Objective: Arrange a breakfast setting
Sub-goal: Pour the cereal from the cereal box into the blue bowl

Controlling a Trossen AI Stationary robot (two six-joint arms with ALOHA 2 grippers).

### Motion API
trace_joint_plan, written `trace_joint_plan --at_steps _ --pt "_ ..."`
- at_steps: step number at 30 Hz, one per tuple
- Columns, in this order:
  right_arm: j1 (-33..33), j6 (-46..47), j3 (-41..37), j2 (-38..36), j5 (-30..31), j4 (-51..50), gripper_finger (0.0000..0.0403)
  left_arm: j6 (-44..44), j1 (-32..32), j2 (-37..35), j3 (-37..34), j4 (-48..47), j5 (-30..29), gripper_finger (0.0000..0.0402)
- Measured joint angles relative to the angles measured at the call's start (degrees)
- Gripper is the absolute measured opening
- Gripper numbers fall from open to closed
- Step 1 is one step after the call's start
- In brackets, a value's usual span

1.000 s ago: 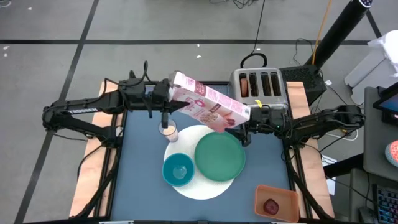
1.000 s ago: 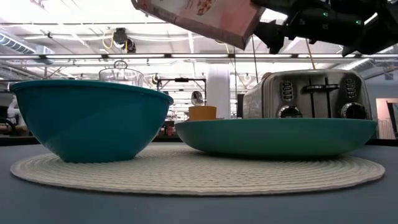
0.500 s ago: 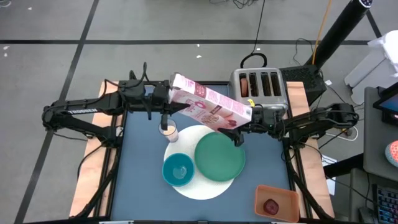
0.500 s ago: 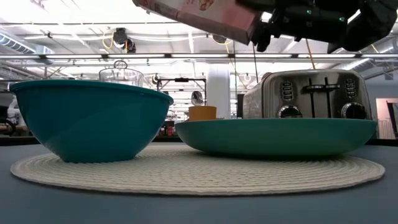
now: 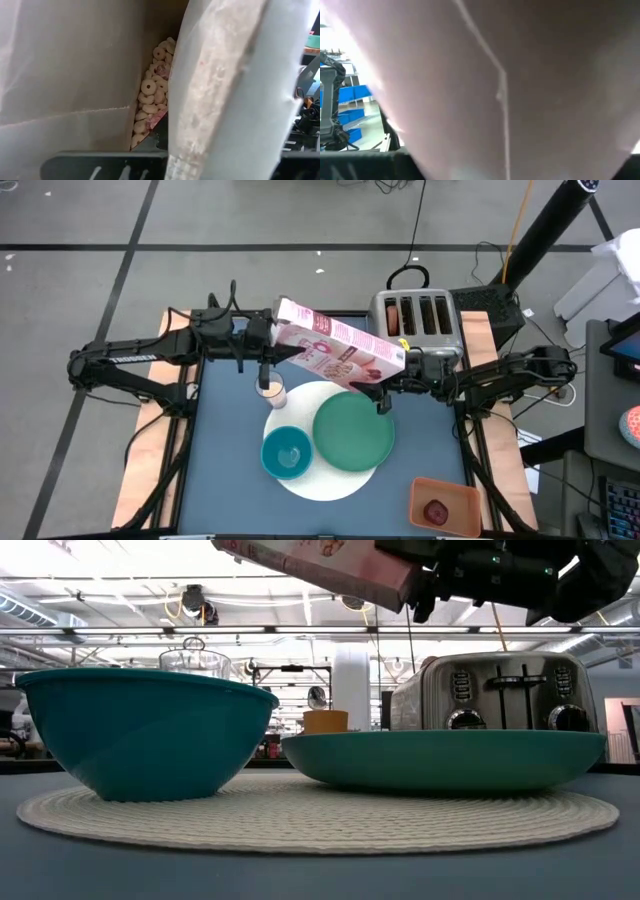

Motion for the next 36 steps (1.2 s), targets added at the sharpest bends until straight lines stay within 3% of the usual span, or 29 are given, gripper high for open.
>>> trace_joint_plan --at_steps 10,24,36 --pt "0.0 0.2 0.0 0.0 -0.1 0.2 0.0214 -0.6 0.0 0.0 0.0 0.3 0.0 0.0022" --pt "0.0 0.3 0.0 -0.4 -0.1 0.2 0.0214 -0.2 0.0 -0.4 0.0 0.3 0.0 0.0153" --pt "0.0 -0.9 -1.7 -6.2 -0.6 -3.2 0.0213 -0.1 0.0 -5.4 0.0 -1.0 0.0 0.0157"
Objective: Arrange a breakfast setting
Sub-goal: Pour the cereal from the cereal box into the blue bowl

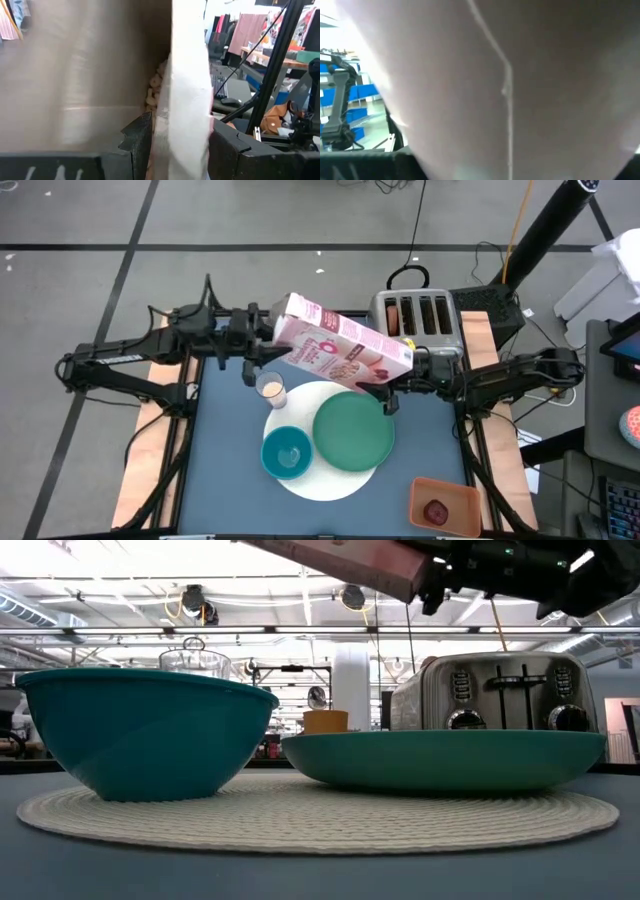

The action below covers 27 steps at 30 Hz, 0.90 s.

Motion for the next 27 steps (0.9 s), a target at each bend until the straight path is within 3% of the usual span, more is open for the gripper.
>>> trace_joint_plan --at_steps 15,22,27 --pt "0.0 0.0 -3.8 -8.7 -0.1 -5.2 0.0212 0.0 0.0 -11.0 0.0 -12.2 0.0 0.0157" --pt "0.1 0.0 -3.8 -11.9 -6.9 -10.8 0.0212 1.0 -0.4 -16.9 -0.5 -25.1 0.0 0.0157" --pt "0.6 1.4 -3.8 -13.4 -10.5 -13.2 0.0212 1.8 -1.1 -21.8 -5.7 -24.8 0.0 0.0157"
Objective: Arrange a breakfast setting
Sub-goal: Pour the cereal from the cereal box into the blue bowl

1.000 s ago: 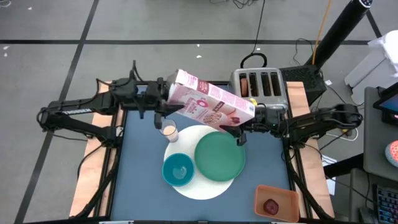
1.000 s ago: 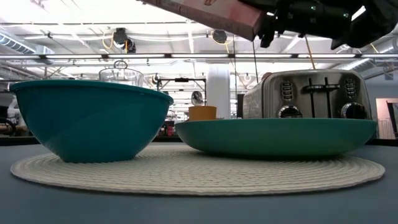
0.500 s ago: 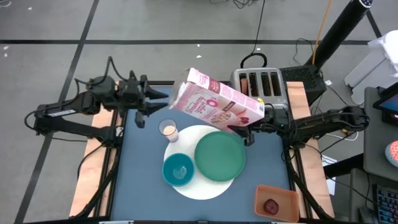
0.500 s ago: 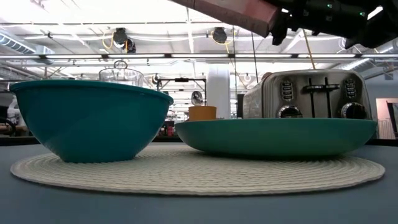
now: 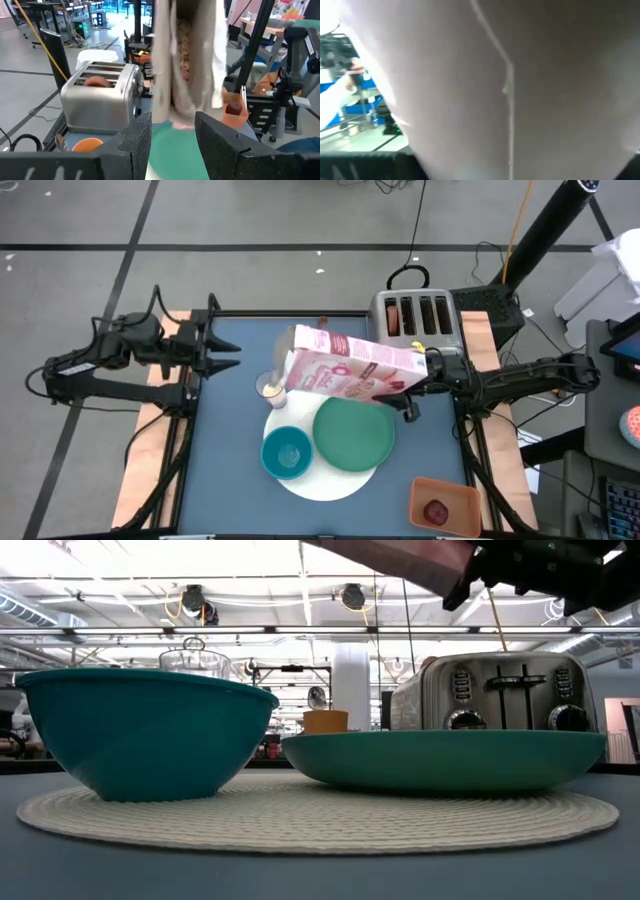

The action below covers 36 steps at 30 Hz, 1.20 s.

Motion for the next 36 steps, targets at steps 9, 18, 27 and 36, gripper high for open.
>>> trace_joint_plan --at_steps 9,18,27,36 --pt "2.3 -0.3 0.0 -1.9 -1.5 -6.9 0.0212 -2.8 0.0 -11.1 -17.8 9.1 0.0 0.0157" --pt "3.8 -0.3 0.0 -6.8 -4.1 -13.9 0.0212 -4.6 0.0 -16.0 -33.1 21.3 0.0 0.0157" --pt "6.4 0.8 0.4 -9.0 -4.1 -21.5 0.0212 -8.1 0.0 -16.0 -40.7 28.1 0.0 0.0157" --pt "7.3 0.5 6.7 -9.0 -4.1 -31.7 0.0212 -8.7 -0.1 -15.9 -40.9 29.2 0.0 0.0157"
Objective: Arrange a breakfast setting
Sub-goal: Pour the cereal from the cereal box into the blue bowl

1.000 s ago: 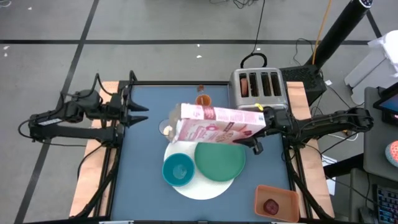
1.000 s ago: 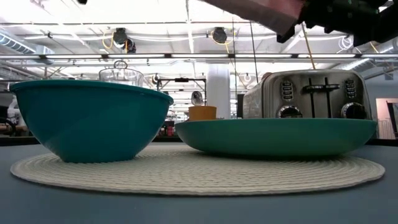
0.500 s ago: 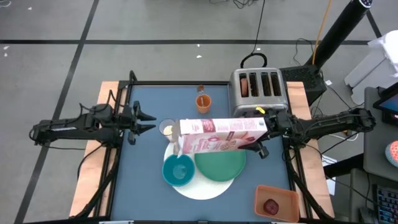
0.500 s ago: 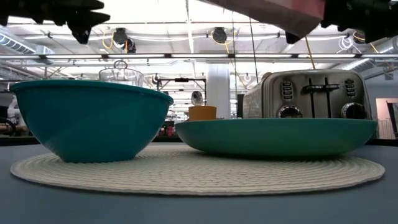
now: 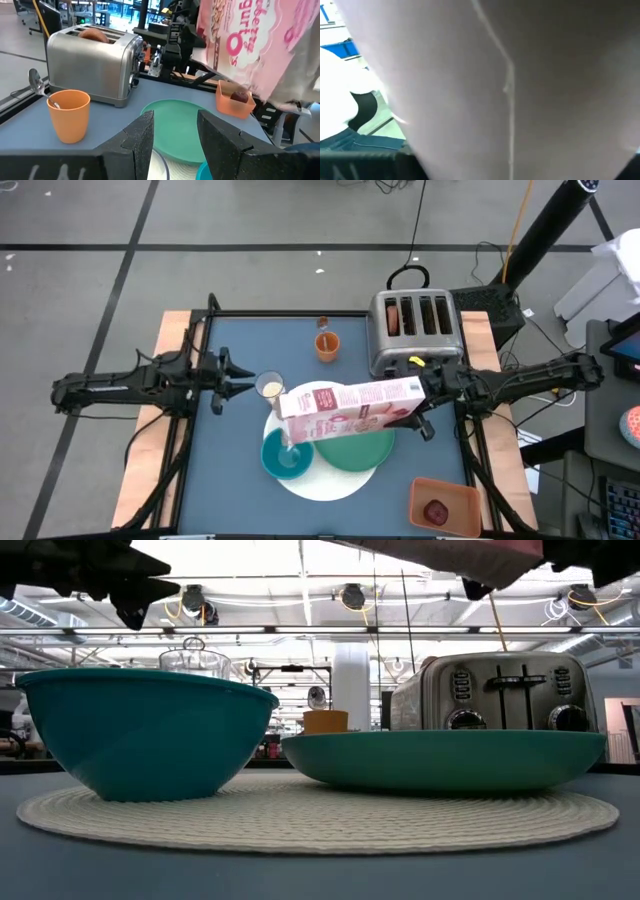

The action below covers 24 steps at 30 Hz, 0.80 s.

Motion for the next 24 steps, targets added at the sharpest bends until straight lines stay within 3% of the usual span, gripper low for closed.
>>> trace_joint_plan --at_steps 4,24 --pt "0.0 0.0 1.4 0.1 0.0 -4.2 0.0212 0.1 0.0 0.0 0.0 -0.1 0.0 0.0157" --pt "0.0 -0.9 1.6 5.0 0.1 -6.6 0.0212 0.1 0.0 0.0 0.0 -0.1 0.0 0.0157"
